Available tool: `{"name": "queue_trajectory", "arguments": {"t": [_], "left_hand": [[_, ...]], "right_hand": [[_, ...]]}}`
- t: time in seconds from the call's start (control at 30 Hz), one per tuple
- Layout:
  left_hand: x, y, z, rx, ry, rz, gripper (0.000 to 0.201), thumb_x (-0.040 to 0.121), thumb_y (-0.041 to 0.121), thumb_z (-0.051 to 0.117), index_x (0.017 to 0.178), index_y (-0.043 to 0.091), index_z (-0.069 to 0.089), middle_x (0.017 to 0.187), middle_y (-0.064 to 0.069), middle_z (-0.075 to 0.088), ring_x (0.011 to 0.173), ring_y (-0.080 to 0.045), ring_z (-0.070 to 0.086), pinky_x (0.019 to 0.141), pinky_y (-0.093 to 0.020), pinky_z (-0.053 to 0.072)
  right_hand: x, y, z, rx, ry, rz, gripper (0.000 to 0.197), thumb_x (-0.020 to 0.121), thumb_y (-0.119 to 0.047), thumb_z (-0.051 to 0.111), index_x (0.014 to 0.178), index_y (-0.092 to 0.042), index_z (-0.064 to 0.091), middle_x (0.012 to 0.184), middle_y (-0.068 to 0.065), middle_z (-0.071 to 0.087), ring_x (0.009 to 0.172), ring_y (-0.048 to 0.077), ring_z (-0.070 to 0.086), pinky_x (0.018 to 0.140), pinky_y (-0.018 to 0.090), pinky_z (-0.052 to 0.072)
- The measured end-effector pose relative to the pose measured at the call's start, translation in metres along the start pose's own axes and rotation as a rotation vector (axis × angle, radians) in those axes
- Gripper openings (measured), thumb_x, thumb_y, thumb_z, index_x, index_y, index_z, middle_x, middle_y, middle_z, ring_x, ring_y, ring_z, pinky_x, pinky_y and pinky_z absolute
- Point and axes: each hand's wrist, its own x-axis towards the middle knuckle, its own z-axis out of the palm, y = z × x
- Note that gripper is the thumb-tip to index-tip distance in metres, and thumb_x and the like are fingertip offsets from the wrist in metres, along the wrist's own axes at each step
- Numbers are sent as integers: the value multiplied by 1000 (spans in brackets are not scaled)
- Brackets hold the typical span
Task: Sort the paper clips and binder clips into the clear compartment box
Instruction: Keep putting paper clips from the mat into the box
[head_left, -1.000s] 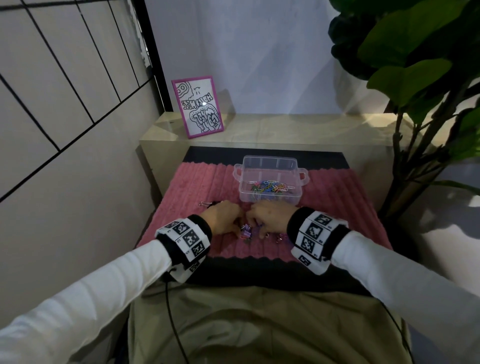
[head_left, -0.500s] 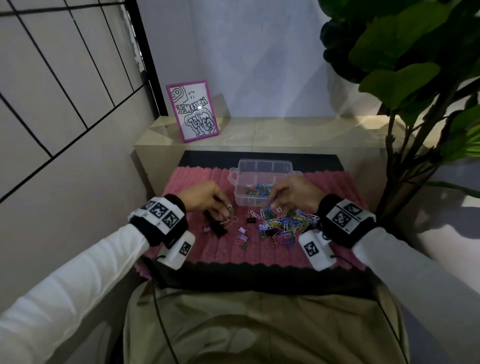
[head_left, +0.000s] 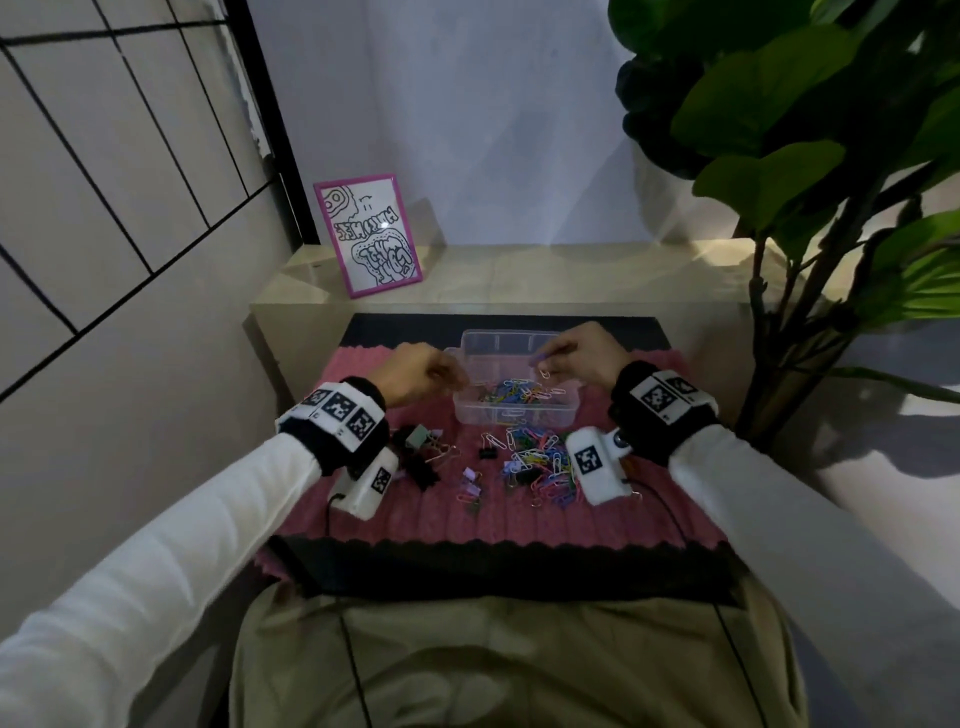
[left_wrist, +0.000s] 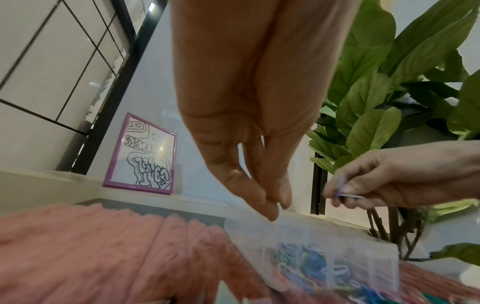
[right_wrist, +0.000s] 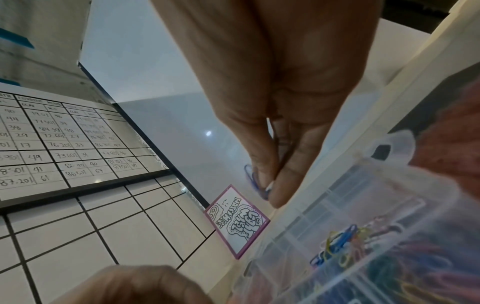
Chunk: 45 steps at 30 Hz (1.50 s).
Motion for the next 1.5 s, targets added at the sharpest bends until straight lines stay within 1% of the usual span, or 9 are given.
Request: {"name": "queue_trajectory", "arguments": {"t": [0.17,0.33,0.47,0.57,0.67,0.93,1.13,1.33,1.5], "left_hand": [[-39,-7,2,14,-68,-6,25,83,1,58,104,11,67,103,-3,69,89,-13,63,79,-23,51],[-59,1,31,-117,-208,20,19,86,2,56,99,9,67,87,-3,69,59,8,60,60,-11,50],[-57,12,56,-31,-264,128,24,82,5,62,105,9,67,102,-6,69,87,-2,63,74,-4,43],[-50,19,67,62,-279,138,34,75,18,71,108,12,64,115,-9,57,103,-19,57,90,-25,44],[-47,19,74,105,-251,144,39,69,17,76,104,6,62,118,-11,52,104,-22,52,88,-25,40],[-49,5,67,-171,-202,33,38,71,-3,71,105,4,54,95,-7,67,65,10,58,62,-2,44],[-52,-4,38,-223,-122,-14,45,70,9,75,112,15,58,101,2,66,86,-8,60,71,-5,42],[-41,5,19,-106,-63,13,19,78,11,68,97,8,70,93,0,70,72,1,57,64,4,38],[-13,27,41,130,-92,147,15,83,3,59,96,3,67,100,-10,69,89,-15,61,82,-15,42]], "right_hand": [[6,-15,23,-213,-3,-28,25,84,6,53,99,-4,69,104,16,69,96,24,65,93,31,51],[-15,-19,39,-441,-47,-258,29,87,7,47,107,-3,65,110,13,68,102,22,63,96,32,48],[-38,-16,40,-627,-297,-325,18,86,-6,58,101,-10,67,102,6,69,92,16,62,84,28,48],[-48,-9,46,-767,-444,-317,14,82,-10,65,96,-11,67,95,5,69,78,10,55,72,24,44],[-49,-3,57,-803,-515,-297,20,79,-13,68,98,-8,63,94,7,63,79,11,49,67,22,33],[-42,3,47,-688,-396,-230,6,78,-13,69,82,-12,66,80,-5,59,75,9,53,70,25,39],[-43,-1,29,-382,-268,-131,8,78,-6,68,82,-11,63,72,-8,61,65,0,55,54,2,40],[-41,1,29,-161,-158,-77,14,80,-4,66,75,-14,59,68,0,63,59,12,59,60,24,50],[-43,5,25,84,-150,-12,10,80,0,65,79,-7,58,63,4,66,51,10,64,48,20,51]]}}
